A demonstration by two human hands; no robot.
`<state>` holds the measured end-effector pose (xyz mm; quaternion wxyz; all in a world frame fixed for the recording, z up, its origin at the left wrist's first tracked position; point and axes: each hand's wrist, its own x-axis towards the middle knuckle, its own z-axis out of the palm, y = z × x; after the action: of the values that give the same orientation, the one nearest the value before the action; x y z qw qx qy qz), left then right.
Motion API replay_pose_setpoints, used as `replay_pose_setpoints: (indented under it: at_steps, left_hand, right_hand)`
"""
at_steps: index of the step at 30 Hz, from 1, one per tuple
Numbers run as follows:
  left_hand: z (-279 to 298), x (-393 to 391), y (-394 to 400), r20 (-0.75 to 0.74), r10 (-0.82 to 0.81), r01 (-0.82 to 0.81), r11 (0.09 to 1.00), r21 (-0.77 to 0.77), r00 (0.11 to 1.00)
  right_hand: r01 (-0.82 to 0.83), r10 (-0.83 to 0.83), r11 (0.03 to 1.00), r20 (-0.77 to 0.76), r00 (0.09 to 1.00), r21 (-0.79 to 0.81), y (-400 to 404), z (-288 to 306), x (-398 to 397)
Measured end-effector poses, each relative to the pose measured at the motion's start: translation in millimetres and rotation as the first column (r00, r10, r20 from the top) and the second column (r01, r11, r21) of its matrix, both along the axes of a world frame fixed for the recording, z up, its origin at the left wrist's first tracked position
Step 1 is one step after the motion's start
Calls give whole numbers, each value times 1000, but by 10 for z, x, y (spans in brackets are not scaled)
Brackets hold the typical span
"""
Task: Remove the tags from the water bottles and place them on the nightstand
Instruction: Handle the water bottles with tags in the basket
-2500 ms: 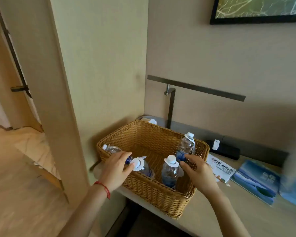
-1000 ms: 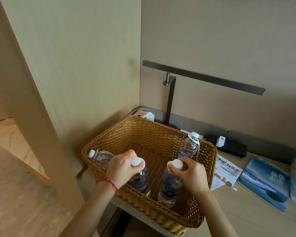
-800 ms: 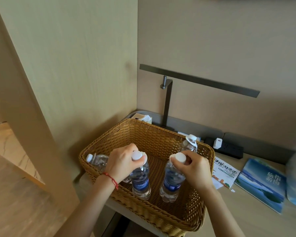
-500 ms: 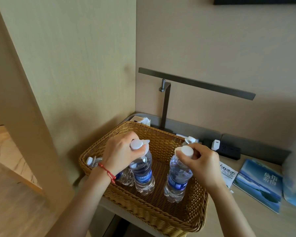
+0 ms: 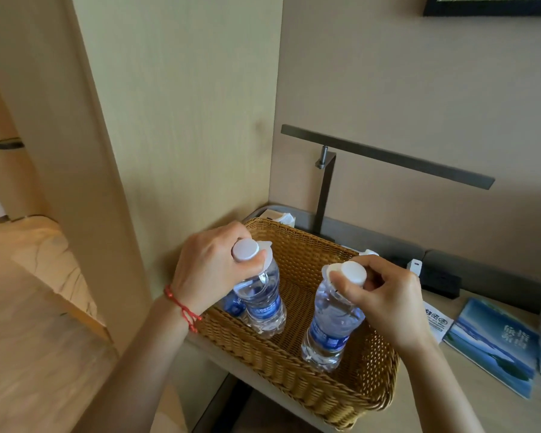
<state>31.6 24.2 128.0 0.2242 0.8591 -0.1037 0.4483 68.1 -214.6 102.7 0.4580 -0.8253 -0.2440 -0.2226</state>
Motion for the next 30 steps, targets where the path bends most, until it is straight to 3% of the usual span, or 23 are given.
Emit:
replay_pose_setpoints:
  at_steps: [7,13,22,30]
  left_hand:
    - [210,-321,-36,-46,94,-95,995,-38,995]
    - [154,-709,-318,-132,234,-239,971,-25,963]
    - [-89,-1403,-1098,-186,474,-492,868,-67,861]
    - [-176,-2068,-1696,-256,566,-586,810,-1,784]
  right_hand:
    - [-48,46,996,35,998,71,-75,184,-53]
    - [-212,211,970,21,977,116,-255,327,-72]
    - [-516,519,852,-20,854,85,-668,213,-229]
    - [-624,624,781,-33,781,20,-945,22,-610]
